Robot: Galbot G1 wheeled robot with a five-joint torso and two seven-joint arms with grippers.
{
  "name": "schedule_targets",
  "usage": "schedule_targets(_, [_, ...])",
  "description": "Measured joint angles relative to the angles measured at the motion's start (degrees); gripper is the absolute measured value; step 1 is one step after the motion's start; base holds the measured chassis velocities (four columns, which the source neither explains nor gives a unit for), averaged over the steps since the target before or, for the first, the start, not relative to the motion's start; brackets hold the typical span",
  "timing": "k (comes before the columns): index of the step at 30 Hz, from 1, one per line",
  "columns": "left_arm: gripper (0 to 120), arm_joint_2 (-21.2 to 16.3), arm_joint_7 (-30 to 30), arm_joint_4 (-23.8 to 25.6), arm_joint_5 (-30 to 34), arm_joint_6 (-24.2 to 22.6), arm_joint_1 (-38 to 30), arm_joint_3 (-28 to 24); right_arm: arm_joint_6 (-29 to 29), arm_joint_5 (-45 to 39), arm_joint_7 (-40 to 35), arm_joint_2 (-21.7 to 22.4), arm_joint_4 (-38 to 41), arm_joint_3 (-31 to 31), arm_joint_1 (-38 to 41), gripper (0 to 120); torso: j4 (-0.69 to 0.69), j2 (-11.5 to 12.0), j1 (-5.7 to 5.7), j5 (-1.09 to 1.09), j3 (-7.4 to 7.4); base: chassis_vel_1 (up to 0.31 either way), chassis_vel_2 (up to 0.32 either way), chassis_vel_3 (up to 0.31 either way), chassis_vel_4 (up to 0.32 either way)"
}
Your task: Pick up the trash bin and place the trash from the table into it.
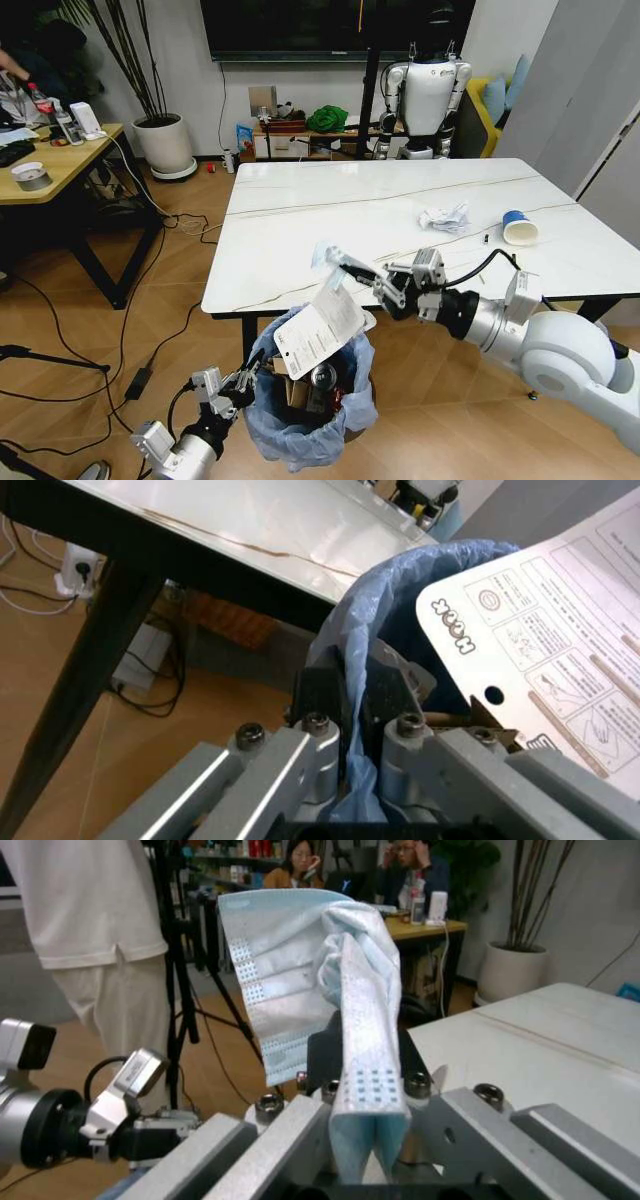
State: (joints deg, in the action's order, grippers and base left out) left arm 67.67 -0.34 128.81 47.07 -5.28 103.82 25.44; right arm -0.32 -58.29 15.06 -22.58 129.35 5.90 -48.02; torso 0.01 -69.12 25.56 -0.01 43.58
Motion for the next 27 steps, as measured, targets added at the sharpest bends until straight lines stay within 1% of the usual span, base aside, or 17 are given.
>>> schedule_targets(7, [0,0.39,0.30,0.35,-0.10,0.00,0.39,0.45,0.45,2.29,1.63,-0.26,-0.17,0.44,-2.19,0,-0.01,0.00,0.00,0.01,0.00,0.000,0.000,0.000,0.000])
schedule_targets(12, [0,1.47,0.48,0.74,-0.82,0.08,0.92,0.59,1.97,3.82,1.74,1.17,1.41,1.61,-3.74,0,-0.01,0.00,0.00,0.00,0.00,0.000,0.000,0.000,0.000])
schedule_targets(22, [0,1.79,0.54,1.50,-1.00,0.16,1.35,1.09,3.57,5.53,2.23,1.25,2.35,4.92,-4.10,0,0.00,0.00,-0.01,0.01,0.00,0.000,0.000,0.000,0.000])
schedule_targets(27, [0,1.68,0.54,1.71,-0.81,0.18,1.42,1.37,3.92,6.58,2.56,0.09,1.43,6.46,-3.07,0,0.00,0.00,-0.01,0.01,0.00,0.000,0.000,0.000,0.000])
